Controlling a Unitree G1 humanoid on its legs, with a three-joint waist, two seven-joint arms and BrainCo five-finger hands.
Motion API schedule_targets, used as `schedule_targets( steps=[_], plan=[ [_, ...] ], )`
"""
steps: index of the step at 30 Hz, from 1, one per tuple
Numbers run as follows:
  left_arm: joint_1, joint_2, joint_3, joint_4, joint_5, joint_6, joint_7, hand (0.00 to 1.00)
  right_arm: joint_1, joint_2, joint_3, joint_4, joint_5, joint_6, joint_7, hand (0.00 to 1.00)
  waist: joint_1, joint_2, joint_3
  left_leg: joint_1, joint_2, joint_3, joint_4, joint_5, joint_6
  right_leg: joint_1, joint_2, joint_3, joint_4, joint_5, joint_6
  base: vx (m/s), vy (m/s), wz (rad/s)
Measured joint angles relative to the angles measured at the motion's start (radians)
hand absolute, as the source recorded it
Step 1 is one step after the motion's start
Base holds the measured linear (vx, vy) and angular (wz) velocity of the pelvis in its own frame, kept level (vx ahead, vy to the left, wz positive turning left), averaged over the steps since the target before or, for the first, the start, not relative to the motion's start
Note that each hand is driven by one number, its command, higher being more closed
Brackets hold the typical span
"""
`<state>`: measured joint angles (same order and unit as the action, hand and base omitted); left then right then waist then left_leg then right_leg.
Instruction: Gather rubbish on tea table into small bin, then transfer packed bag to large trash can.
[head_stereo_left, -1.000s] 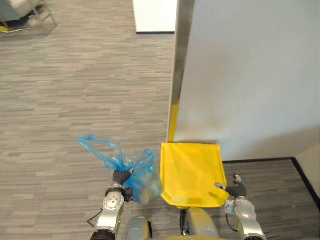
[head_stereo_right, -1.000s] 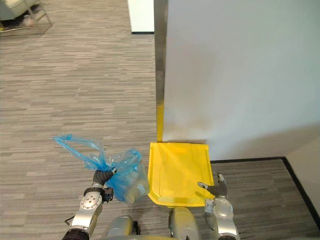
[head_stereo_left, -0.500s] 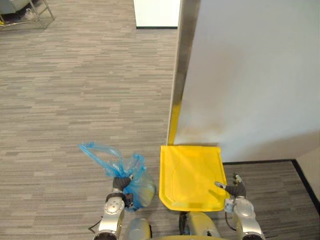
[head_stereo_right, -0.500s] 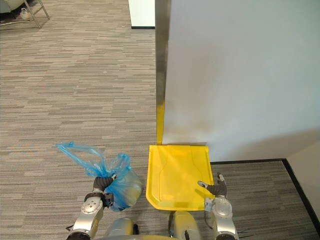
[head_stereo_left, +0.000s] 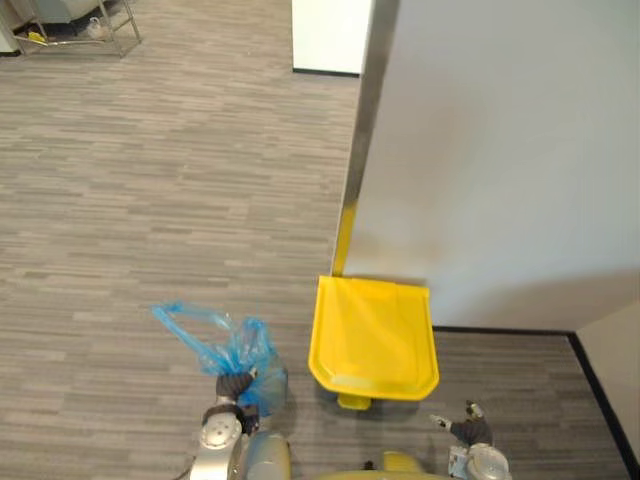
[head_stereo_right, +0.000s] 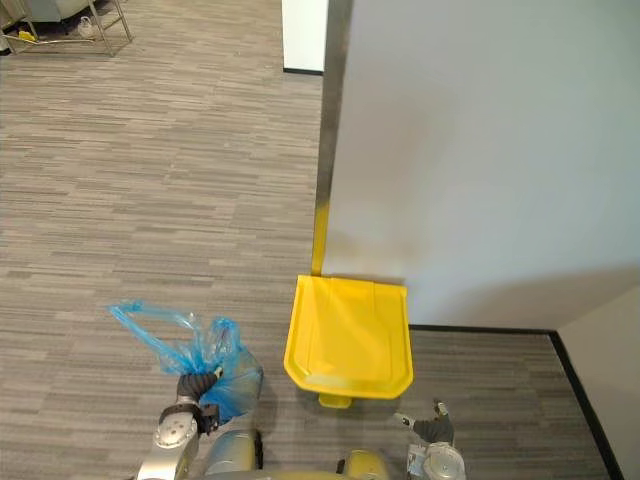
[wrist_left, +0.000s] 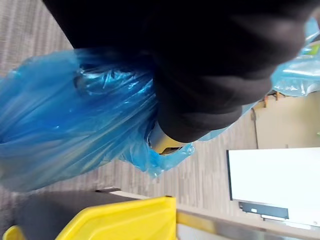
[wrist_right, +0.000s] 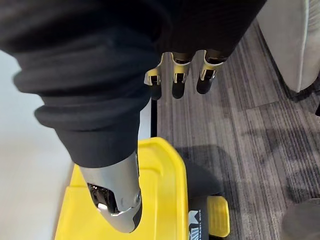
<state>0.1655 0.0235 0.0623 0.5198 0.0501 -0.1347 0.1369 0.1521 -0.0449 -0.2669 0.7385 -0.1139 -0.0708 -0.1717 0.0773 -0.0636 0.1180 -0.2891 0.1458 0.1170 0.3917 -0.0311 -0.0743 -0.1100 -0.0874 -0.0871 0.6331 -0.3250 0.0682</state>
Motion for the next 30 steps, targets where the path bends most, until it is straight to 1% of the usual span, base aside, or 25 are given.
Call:
schedule_targets(
  steps=[1,2,3,4,5,6,7,8,9,10,11,12,14,16,18,19,20,21,22,24,25,27,28,29,30],
  plan=[
    [0.001,-0.003,-0.008,-0.009,0.0,-0.002,0.0,1.0,-0.01,-0.005,0.0,0.0,0.004,0.0,0.0,0.0,0.01,0.009,0.003,-0.019,0.015,0.008,-0.009,0.003,-0.005,-0.003,0.013,-0.002,-0.032,-0.024,-0.009,-0.44,-0.216,-0.22],
    [0.002,-0.003,-0.013,-0.012,0.0,-0.001,0.0,1.0,-0.028,-0.006,0.001,0.0,0.008,0.002,-0.001,0.0,0.017,0.007,0.007,-0.044,0.027,0.021,-0.026,0.02,-0.034,-0.009,0.013,-0.024,-0.085,-0.064,-0.053,-0.39,-0.184,-0.2],
    [0.004,-0.005,-0.013,-0.012,0.0,0.0,0.0,1.0,-0.033,-0.008,0.001,0.0,0.01,0.002,-0.001,0.0,0.015,0.013,0.008,-0.052,0.034,0.022,-0.025,0.019,-0.038,-0.015,0.015,-0.035,-0.092,-0.063,-0.056,-0.35,-0.177,-0.01],
    [0.009,-0.005,-0.014,-0.012,0.0,0.001,-0.001,1.0,-0.035,-0.006,0.0,0.001,0.024,0.002,-0.001,0.0,0.009,0.007,0.02,-0.062,0.055,0.036,0.039,0.0,-0.032,-0.015,0.014,-0.054,-0.093,-0.048,-0.071,-0.31,-0.117,0.2],
    [0.012,-0.002,-0.013,-0.015,0.0,0.001,-0.001,1.0,-0.009,-0.003,0.0,0.001,0.028,0.004,-0.002,0.0,0.011,0.003,0.017,-0.054,0.066,0.049,0.162,-0.044,0.014,-0.012,0.007,-0.072,-0.097,-0.038,-0.078,-0.29,-0.065,0.29],
    [0.011,-0.001,-0.013,-0.02,0.0,0.001,-0.001,1.0,-0.001,-0.004,0.001,0.001,0.028,0.004,-0.002,0.0,0.01,0.002,0.016,-0.049,0.069,0.049,0.202,-0.07,0.021,-0.012,0.003,-0.078,-0.097,-0.035,-0.077,-0.28,0.003,0.41],
    [0.012,-0.001,-0.013,-0.036,0.0,0.0,-0.001,1.0,0.005,-0.005,0.009,0.001,0.028,0.004,-0.002,0.0,0.003,0.003,0.016,-0.029,0.084,0.054,0.273,-0.12,0.023,-0.016,-0.001,-0.091,-0.098,-0.026,-0.07,-0.24,0.062,0.46],
    [0.013,0.0,-0.013,-0.044,-0.002,-0.002,0.001,1.0,0.003,-0.007,0.01,0.001,0.029,0.005,-0.002,0.0,-0.01,0.009,0.012,0.006,0.1,0.055,0.284,-0.166,0.012,-0.026,-0.003,-0.1,-0.107,-0.023,-0.065,-0.22,0.09,0.44],
    [0.013,-0.001,-0.014,-0.044,-0.003,-0.002,0.001,1.0,0.004,-0.007,0.009,0.001,0.029,0.005,-0.002,0.0,-0.011,0.012,0.008,0.028,0.099,0.055,0.266,-0.189,-0.005,-0.035,-0.003,-0.1,-0.109,-0.019,-0.061,-0.2,0.162,0.26],
    [0.013,-0.001,-0.014,-0.043,-0.002,-0.001,0.001,1.0,0.005,-0.007,0.006,0.001,0.03,0.005,-0.002,0.0,-0.01,0.024,-0.002,0.078,0.096,0.059,0.177,-0.244,-0.042,-0.055,-0.007,-0.099,-0.108,-0.011,-0.046,-0.18,0.257,-0.02],
    [0.012,0.004,-0.013,-0.034,-0.003,-0.001,0.001,1.0,0.002,0.01,0.005,0.013,0.031,0.008,0.001,0.0,-0.005,0.002,-0.003,0.095,0.073,0.083,0.116,-0.253,-0.032,-0.073,-0.026,-0.073,-0.097,-0.002,-0.025,-0.14,0.225,-0.08],
    [0.017,0.013,-0.011,-0.024,-0.004,0.0,0.003,1.0,0.002,0.02,0.004,0.014,0.031,0.007,0.001,0.0,-0.008,0.005,-0.003,0.094,0.059,0.085,0.104,-0.25,-0.034,-0.078,-0.035,-0.07,-0.105,0.006,-0.011,-0.09,0.191,-0.04],
    [0.011,0.039,-0.012,0.044,-0.011,0.001,0.003,1.0,0.0,0.023,-0.009,0.039,0.034,0.006,0.0,0.0,-0.015,-0.005,-0.015,0.097,0.024,0.088,0.072,-0.233,-0.021,-0.067,-0.045,-0.056,-0.172,0.051,0.014,-0.05,0.178,0.03],
    [0.011,0.041,-0.012,0.058,-0.01,0.001,0.0,1.0,-0.003,0.017,-0.011,0.056,0.034,0.006,0.0,0.0,-0.015,-0.005,-0.019,0.097,0.014,0.096,0.06,-0.226,-0.01,-0.066,-0.049,-0.044,-0.2,0.071,0.017,0.0,0.181,-0.09],
    [0.009,0.044,-0.013,0.091,-0.009,0.001,-0.003,1.0,-0.014,0.012,-0.012,0.079,0.034,0.006,0.0,0.0,-0.018,0.005,-0.029,0.097,0.006,0.119,0.059,-0.223,0.007,-0.059,-0.051,-0.027,-0.241,0.104,0.037,0.05,0.146,-0.21],
    [0.009,0.043,-0.013,0.098,-0.009,0.001,-0.003,1.0,-0.015,0.012,-0.012,0.081,0.034,0.006,0.0,0.0,-0.019,0.008,-0.03,0.098,0.004,0.121,0.06,-0.223,0.008,-0.051,-0.051,-0.023,-0.249,0.108,0.038,0.06,0.1,-0.22],
    [0.008,0.045,-0.014,0.111,-0.009,0.001,-0.003,1.0,-0.019,0.012,-0.012,0.085,0.034,0.006,0.0,0.0,-0.02,0.021,-0.026,0.105,-0.004,0.124,0.063,-0.222,0.01,-0.047,-0.051,-0.017,-0.265,0.117,0.043,0.06,0.087,-0.18],
    [0.006,0.044,-0.014,0.12,-0.009,0.001,-0.003,1.0,-0.023,0.01,-0.012,0.09,0.034,0.006,0.0,0.0,-0.023,0.026,-0.023,0.112,-0.006,0.124,0.063,-0.222,0.01,-0.034,-0.05,-0.013,-0.277,0.123,0.044,0.07,0.08,-0.2],
    [0.009,0.046,-0.013,0.122,-0.008,0.001,-0.003,1.0,-0.039,0.006,-0.012,0.103,0.034,0.006,0.0,0.0,-0.035,0.036,-0.021,0.115,-0.006,0.124,0.063,-0.222,0.01,-0.029,-0.048,-0.008,-0.289,0.13,0.045,0.07,0.054,-0.14],
    [0.006,0.054,-0.013,0.122,-0.007,0.001,-0.003,1.0,-0.05,0.002,-0.012,0.103,0.034,0.006,0.0,0.0,-0.035,0.043,-0.02,0.116,-0.005,0.122,0.065,-0.222,0.011,-0.032,-0.043,0.005,-0.29,0.136,0.039,0.04,0.005,-0.18],
    [0.003,0.06,-0.013,0.122,-0.007,0.001,-0.003,1.0,-0.056,-0.002,-0.011,0.103,0.034,0.006,0.0,0.0,-0.035,0.046,-0.019,0.116,-0.004,0.116,0.069,-0.228,0.018,-0.035,-0.038,0.009,-0.287,0.137,0.038,0.01,-0.015,-0.19],
    [-0.002,0.059,-0.014,0.118,-0.007,0.001,-0.003,1.0,-0.063,-0.009,-0.011,0.098,0.034,0.006,0.0,0.0,-0.035,0.05,-0.008,0.121,0.002,0.102,0.087,-0.253,0.032,-0.043,-0.034,0.014,-0.247,0.137,0.038,0.0,-0.005,-0.11],
    [-0.004,0.057,-0.016,0.116,-0.007,0.001,-0.003,1.0,-0.064,-0.012,-0.011,0.094,0.034,0.005,0.0,0.0,-0.035,0.054,-0.001,0.126,0.009,0.102,0.093,-0.271,0.033,-0.051,-0.034,0.017,-0.223,0.137,0.038,-0.09,0.039,-0.24],
    [-0.015,0.059,-0.02,0.109,-0.007,0.001,-0.003,1.0,-0.067,-0.01,-0.011,0.07,0.033,0.006,0.0,0.0,-0.032,0.052,0.032,0.132,0.02,0.097,0.117,-0.315,0.044,-0.105,-0.045,0.023,-0.072,0.137,0.038,-0.12,0.032,-0.24],
    [-0.018,0.062,-0.019,0.107,-0.007,0.001,-0.003,1.0,-0.067,-0.007,-0.01,0.057,0.033,0.005,-0.001,0.0,-0.034,0.045,0.045,0.143,0.01,0.096,0.121,-0.323,0.042,-0.135,-0.059,0.023,0.006,0.143,0.033,-0.14,0.024,-0.14]
  ],
)
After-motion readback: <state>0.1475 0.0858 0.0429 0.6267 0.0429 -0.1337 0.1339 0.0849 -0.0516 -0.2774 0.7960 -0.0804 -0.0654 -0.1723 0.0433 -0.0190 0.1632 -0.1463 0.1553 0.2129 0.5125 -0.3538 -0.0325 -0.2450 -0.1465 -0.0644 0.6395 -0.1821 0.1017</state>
